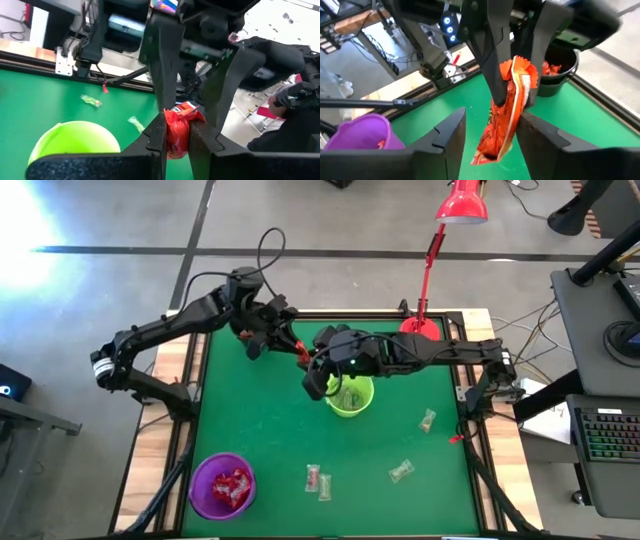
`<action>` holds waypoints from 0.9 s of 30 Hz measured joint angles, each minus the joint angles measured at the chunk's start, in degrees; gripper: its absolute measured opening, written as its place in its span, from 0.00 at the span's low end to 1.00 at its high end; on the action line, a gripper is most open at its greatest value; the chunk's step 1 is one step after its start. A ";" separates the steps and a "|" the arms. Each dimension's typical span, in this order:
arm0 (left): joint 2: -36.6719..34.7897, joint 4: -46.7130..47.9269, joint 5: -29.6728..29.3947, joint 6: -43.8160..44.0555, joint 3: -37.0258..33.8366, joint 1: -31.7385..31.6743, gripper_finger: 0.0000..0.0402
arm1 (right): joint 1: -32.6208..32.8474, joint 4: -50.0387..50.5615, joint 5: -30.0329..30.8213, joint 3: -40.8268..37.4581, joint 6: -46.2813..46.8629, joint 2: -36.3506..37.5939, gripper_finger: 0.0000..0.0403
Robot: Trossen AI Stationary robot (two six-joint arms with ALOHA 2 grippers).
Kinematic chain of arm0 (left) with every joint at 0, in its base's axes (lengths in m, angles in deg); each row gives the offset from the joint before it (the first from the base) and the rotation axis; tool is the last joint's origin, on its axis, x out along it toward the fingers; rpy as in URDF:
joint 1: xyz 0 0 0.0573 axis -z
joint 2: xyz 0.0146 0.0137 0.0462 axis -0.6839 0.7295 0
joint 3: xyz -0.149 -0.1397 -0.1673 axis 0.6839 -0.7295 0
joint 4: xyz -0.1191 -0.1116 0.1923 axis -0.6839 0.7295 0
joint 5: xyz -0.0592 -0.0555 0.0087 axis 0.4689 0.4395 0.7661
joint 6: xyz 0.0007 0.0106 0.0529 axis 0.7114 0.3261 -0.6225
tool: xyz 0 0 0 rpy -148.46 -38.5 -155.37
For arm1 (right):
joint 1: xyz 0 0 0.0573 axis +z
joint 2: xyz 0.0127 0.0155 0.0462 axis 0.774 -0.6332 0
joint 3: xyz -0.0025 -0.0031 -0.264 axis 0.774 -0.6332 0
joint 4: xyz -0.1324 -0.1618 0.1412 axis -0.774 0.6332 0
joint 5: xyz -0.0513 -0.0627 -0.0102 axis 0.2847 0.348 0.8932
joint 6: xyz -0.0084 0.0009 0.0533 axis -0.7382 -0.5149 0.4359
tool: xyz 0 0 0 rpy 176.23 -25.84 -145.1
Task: Sort candy
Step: Put the orange chocolate into the black bucket
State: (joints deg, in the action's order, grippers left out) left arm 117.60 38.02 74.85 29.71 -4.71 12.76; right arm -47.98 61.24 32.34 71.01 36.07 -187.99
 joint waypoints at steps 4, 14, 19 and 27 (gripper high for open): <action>0.00 0.36 0.10 -0.03 0.00 -2.98 0.07 | -1.62 2.40 0.30 0.72 -0.51 1.09 0.42; 0.01 3.00 -7.38 -4.21 0.00 -13.83 0.07 | -8.85 8.19 4.39 1.16 -8.83 1.38 0.42; 0.28 9.93 -12.97 -6.68 0.00 -20.13 0.07 | -14.89 8.31 4.43 1.09 -12.29 1.36 0.42; 0.28 19.77 -27.61 -10.49 0.00 -26.12 0.07 | -25.46 8.36 2.47 1.07 -18.19 1.34 0.42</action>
State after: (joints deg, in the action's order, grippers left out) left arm 117.88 57.79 47.24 19.22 -4.71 -13.37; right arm -73.44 69.60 34.80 72.08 17.88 -186.66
